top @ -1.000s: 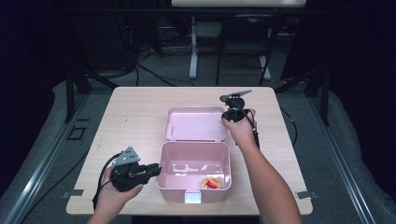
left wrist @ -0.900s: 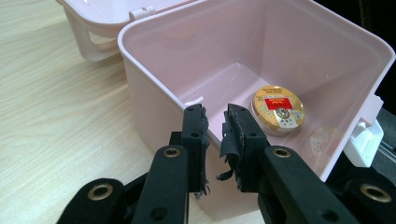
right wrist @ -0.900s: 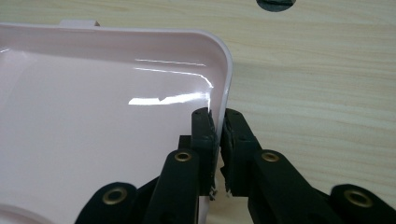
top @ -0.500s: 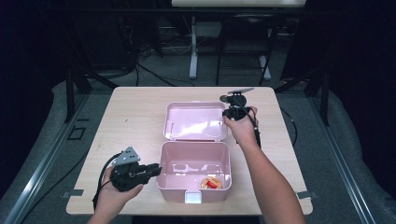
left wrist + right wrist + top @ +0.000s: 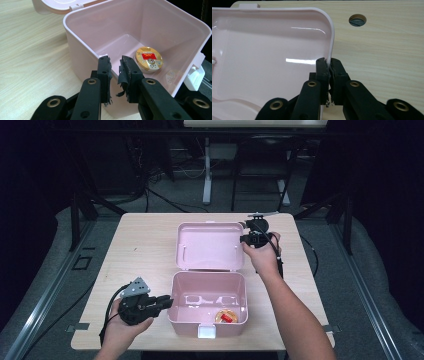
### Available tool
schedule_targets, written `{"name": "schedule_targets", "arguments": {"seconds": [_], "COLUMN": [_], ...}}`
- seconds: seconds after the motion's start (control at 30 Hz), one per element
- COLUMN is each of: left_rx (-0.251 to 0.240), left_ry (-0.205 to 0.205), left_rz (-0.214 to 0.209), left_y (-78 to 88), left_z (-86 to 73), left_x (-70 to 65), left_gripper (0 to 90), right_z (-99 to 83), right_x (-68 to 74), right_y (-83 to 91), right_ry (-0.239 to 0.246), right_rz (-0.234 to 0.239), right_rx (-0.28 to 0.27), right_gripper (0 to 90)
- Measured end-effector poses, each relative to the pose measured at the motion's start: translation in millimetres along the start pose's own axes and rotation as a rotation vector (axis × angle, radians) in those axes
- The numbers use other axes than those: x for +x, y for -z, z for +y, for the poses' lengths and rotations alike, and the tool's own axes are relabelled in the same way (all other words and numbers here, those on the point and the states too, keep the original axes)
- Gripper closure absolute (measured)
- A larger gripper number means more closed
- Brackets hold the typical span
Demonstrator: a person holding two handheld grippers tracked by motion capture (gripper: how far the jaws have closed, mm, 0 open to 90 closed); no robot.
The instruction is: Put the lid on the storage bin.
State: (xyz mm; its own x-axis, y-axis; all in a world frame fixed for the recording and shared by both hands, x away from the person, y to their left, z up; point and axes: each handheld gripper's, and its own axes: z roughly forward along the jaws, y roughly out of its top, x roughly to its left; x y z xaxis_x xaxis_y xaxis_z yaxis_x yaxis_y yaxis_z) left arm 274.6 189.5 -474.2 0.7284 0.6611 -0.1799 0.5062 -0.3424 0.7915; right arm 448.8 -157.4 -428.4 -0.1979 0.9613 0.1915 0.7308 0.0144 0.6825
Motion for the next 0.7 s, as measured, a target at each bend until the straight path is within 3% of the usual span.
{"name": "schedule_targets", "arguments": {"seconds": [0.7], "left_rx": [-0.003], "left_ry": [0.006], "left_rz": [0.002], "left_y": [-0.4], "left_z": [-0.2], "left_x": [-0.3], "left_gripper": [77.7], "right_z": [-1.4], "right_x": [4.6], "right_y": [34.1], "right_ry": [0.038], "right_rz": [0.033], "right_rx": [-0.06], "right_gripper": [87.1]}}
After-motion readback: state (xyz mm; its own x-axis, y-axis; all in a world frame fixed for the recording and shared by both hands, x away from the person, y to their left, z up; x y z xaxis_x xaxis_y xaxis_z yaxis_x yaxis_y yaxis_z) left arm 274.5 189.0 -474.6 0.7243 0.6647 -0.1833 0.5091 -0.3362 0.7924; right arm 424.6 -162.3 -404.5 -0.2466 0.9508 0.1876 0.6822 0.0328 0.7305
